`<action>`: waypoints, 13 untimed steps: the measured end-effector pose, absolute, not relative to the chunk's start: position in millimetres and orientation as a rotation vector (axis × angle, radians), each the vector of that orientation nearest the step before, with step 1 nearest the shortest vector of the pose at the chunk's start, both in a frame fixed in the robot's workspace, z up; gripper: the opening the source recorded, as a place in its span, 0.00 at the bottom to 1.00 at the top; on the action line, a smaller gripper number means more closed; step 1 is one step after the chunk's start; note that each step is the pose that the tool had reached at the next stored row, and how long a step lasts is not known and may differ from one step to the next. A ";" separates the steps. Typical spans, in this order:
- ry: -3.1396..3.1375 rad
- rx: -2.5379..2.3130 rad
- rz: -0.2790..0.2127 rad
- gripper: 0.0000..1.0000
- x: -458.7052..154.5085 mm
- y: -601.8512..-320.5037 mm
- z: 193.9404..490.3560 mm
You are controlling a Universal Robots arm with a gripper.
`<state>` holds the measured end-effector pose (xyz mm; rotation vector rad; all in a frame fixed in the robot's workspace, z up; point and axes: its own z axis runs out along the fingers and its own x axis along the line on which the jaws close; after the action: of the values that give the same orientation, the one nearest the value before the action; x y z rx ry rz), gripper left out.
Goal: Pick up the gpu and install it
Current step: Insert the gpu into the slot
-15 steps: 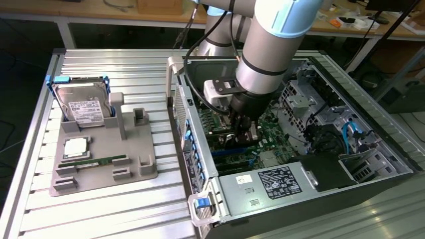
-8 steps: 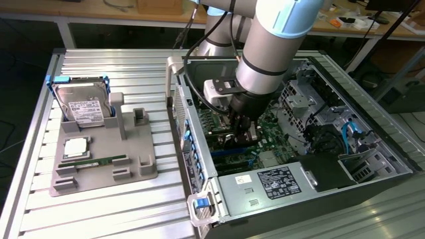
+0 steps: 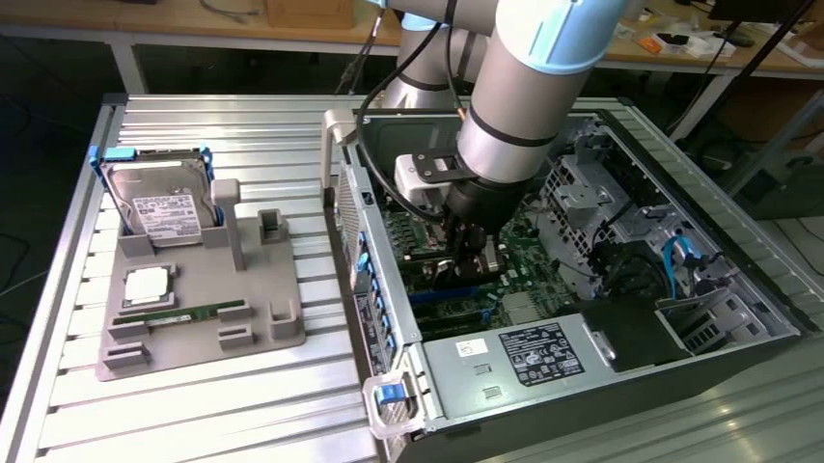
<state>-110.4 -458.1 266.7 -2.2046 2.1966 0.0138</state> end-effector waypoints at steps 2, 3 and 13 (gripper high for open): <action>2.197 -2.205 0.014 0.27 -110.4 -458.1 266.7; 2.197 -2.205 0.014 0.27 -110.4 -458.1 266.7; 2.197 -2.205 0.014 0.27 -110.4 -459.0 266.7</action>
<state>-110.4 -459.0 266.7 -2.2046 2.1967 0.0138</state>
